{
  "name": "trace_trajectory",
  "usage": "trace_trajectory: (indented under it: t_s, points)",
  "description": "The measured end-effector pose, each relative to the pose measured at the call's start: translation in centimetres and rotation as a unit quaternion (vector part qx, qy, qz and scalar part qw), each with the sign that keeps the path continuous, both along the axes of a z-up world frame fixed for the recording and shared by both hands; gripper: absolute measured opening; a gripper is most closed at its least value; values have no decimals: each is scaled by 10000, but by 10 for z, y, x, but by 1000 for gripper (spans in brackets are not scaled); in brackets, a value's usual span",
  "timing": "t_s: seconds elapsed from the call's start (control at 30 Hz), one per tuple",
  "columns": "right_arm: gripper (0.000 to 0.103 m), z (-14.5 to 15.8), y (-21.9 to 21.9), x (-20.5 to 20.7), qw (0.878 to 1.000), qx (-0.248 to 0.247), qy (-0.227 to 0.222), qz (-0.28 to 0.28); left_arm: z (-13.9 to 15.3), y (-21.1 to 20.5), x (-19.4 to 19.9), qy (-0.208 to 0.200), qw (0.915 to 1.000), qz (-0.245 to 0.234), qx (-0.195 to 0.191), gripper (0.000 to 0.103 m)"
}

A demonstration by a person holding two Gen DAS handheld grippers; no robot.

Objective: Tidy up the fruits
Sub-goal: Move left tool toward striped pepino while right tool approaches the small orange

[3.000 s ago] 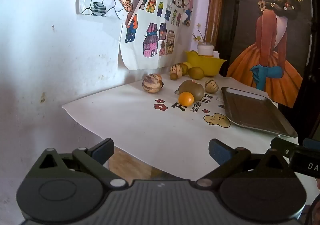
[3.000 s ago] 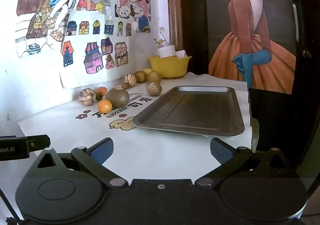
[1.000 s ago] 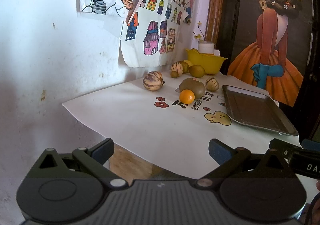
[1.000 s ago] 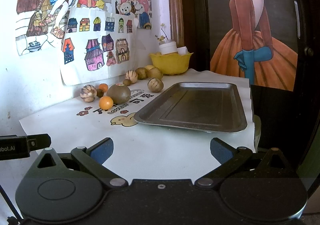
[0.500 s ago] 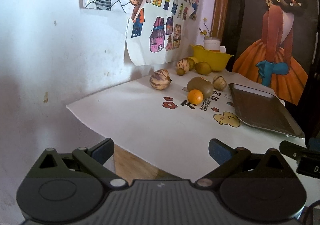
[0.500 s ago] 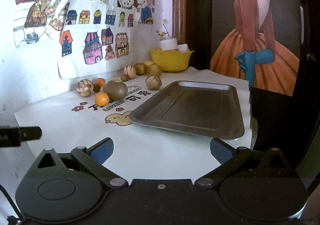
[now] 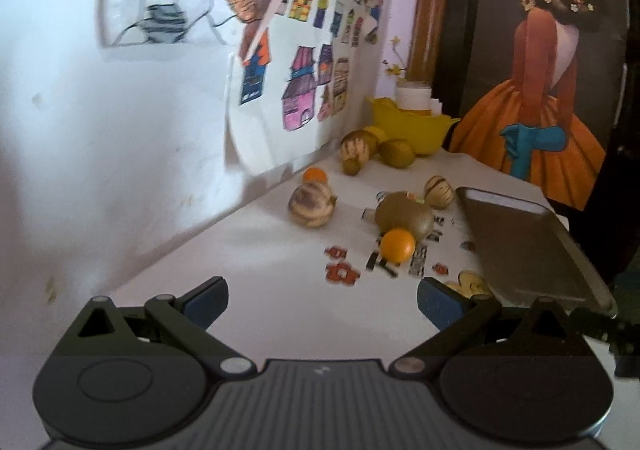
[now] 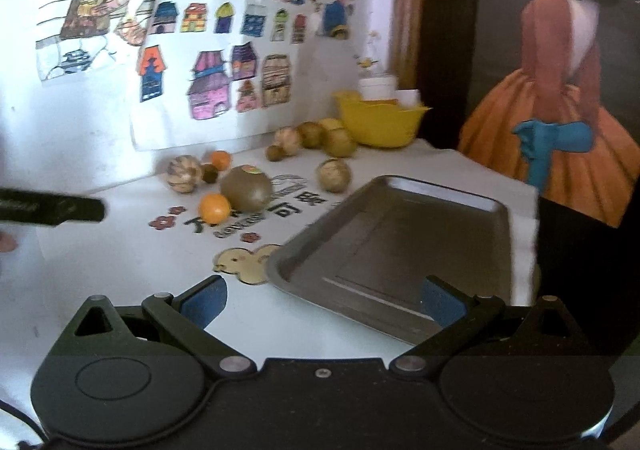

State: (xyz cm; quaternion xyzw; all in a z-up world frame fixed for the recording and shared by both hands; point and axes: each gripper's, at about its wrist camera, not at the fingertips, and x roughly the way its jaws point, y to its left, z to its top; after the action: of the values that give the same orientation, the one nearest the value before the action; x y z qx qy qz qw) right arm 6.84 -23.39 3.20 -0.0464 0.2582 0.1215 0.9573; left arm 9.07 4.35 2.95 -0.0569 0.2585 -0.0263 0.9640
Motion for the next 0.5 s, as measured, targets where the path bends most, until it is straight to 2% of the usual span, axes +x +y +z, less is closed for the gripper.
trace_trajectory:
  t_s: [0.13, 0.3, 0.5]
  points:
    - [102, 1, 17, 15, 9996, -81, 71, 260, 6, 5, 29, 18, 9999, -159, 31, 103]
    - [102, 0, 44, 36, 9976, -419, 52, 553, 7, 8, 63, 112, 9992, -306, 238, 103]
    - [102, -2, 73, 62, 9925, -765, 74, 954, -1, 12, 98, 275, 9991, -334, 2, 102]
